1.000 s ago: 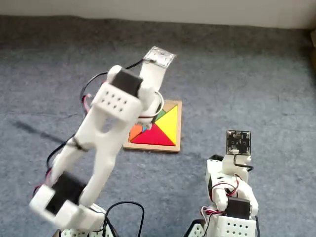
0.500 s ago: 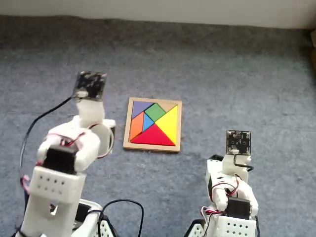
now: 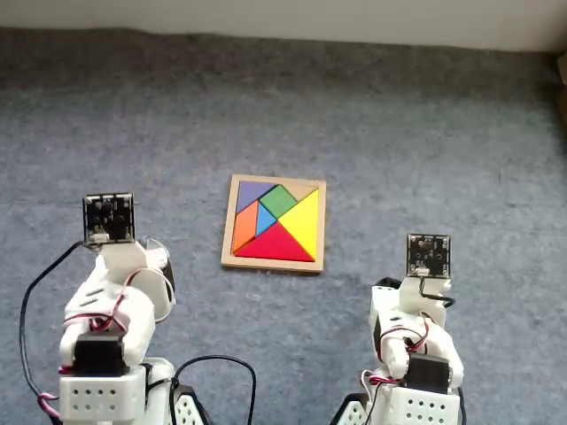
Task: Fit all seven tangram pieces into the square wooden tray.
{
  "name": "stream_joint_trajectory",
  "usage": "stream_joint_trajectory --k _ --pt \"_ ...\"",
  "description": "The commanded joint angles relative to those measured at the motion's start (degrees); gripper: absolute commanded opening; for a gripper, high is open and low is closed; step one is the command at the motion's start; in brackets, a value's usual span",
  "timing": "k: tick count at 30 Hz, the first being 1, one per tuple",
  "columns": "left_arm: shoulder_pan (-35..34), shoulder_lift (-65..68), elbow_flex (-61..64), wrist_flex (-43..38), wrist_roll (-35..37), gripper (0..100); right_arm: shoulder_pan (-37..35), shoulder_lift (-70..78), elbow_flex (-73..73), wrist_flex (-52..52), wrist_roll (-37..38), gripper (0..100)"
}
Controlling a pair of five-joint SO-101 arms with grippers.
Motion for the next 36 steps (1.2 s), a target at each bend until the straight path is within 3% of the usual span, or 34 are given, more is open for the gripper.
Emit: stream_joint_trajectory --k 1,7,14,20,32,36 --pt "-0.75 -6.29 5.67 -1.41 0.18 1 0.57 -0.48 6.02 -0.13 -0.26 1.1" --pt "-0.84 -16.13 13.05 -1.49 -4.13 1 0.31 -0.48 6.02 0.13 -0.26 1.1" --pt "-0.75 -15.08 16.84 -1.49 -8.7 1 0.57 -0.31 6.02 2.15 -0.26 1.1" --pt "-0.4 -15.08 20.0 -1.58 -8.7 1 0.48 -0.48 6.02 9.98 -0.26 1.1" --pt "-0.66 -14.55 21.41 -0.97 -8.7 1 0.48 -0.57 6.02 9.63 -0.26 1.2" --pt "-0.4 -14.81 21.41 2.99 -8.62 1 0.48 -0.57 6.02 9.63 -0.26 1.2"
